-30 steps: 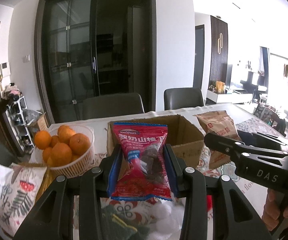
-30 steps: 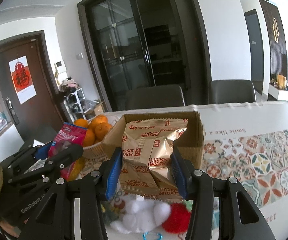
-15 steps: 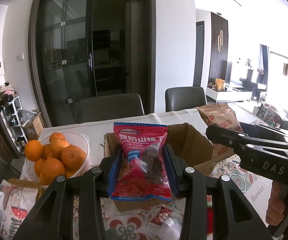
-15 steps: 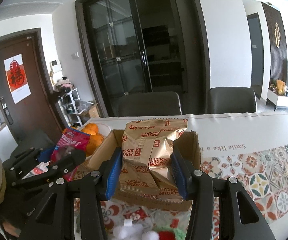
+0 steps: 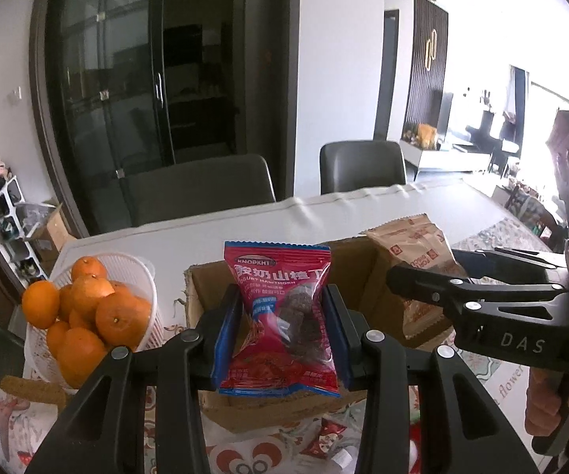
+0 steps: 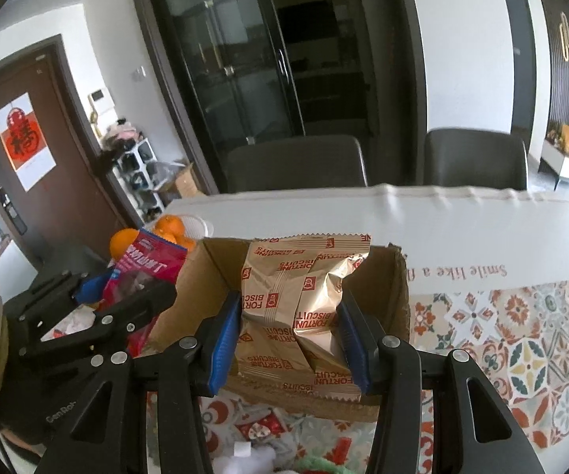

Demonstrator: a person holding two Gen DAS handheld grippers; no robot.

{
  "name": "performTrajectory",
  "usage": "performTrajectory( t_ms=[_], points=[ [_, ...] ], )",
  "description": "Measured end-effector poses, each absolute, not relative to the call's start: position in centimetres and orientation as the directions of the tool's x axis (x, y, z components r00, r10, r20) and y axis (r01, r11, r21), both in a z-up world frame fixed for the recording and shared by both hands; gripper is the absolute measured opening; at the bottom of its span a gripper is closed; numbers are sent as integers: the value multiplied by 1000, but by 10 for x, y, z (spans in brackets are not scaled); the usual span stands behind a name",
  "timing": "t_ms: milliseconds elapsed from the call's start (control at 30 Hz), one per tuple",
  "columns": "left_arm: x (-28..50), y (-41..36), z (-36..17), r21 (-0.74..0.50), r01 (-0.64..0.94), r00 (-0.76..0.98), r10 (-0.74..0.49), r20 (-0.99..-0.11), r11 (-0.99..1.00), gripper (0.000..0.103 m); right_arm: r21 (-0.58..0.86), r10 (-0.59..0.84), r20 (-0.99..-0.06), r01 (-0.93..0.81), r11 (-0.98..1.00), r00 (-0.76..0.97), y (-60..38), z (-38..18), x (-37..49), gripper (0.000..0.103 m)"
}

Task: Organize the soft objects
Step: 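Carry both packets over the cardboard box and open both tools to drop them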

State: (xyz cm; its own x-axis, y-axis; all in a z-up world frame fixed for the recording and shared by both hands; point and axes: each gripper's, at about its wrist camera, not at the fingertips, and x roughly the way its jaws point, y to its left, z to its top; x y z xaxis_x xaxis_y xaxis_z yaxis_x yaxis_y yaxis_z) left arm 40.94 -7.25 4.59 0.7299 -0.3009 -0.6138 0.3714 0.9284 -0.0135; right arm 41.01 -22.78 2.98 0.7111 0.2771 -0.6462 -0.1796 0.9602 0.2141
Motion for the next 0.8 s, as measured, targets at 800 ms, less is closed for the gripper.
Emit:
performTrajectory(
  t_ms=[800],
  points=[
    [443,-69,22,25,327,672,-214,-709,945,70,232,266,-761,-134,963,591,-233,-9,455,64]
  ],
)
